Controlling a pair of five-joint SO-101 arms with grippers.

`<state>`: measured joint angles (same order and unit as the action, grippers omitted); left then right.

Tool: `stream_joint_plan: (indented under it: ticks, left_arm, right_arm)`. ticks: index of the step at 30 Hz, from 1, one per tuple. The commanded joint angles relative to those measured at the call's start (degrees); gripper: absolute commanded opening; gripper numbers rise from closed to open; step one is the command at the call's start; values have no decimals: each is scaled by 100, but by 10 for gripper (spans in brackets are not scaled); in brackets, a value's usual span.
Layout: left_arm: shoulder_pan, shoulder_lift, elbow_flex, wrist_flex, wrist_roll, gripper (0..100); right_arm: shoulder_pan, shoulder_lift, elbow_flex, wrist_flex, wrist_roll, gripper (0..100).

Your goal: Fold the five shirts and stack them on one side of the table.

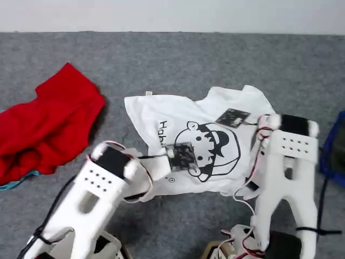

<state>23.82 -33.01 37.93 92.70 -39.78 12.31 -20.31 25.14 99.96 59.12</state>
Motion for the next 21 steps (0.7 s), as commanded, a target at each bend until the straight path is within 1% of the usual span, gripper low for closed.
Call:
stream_joint_plan:
  ticks: [1, 4, 6, 8, 9, 10, 13, 15, 17, 21]
  left_arm:
    - [-651, -105, -400, -132, -290, 12]
    - [-1160, -88, -48, -809, -422, 13]
    - [-1248, -88, 418, -1196, -422, 13]
    - [-1240, -97, 796, -1371, -422, 13]
    - [-1213, -114, 919, -1398, -422, 13]
    - [-1213, -123, 998, -1398, -413, 13]
    - [-1257, -132, 1051, -1336, -413, 13]
    - [-1257, -132, 1051, -1160, -413, 13]
    - [-1213, -132, 1059, -1064, -413, 13]
    - [-1213, -132, 1059, -1073, -413, 13]
  right_arm:
    - [769, -321, -237, -409, 132, 13]
    - [1279, -295, -229, -1059, 132, 13]
    - [1490, -92, -211, -1648, 123, 18]
    - [1578, 251, -158, -2026, 0, 26]
    - [1604, 400, -167, -2044, -44, 50]
    - [1666, 523, -167, -1991, -97, 95]
    - [1842, 655, -220, -1525, -70, 285]
    - [1877, 655, -220, -1218, 105, 381]
    - [1886, 646, -220, -1138, 264, 410]
    - [1912, 620, -448, -1262, 281, 375]
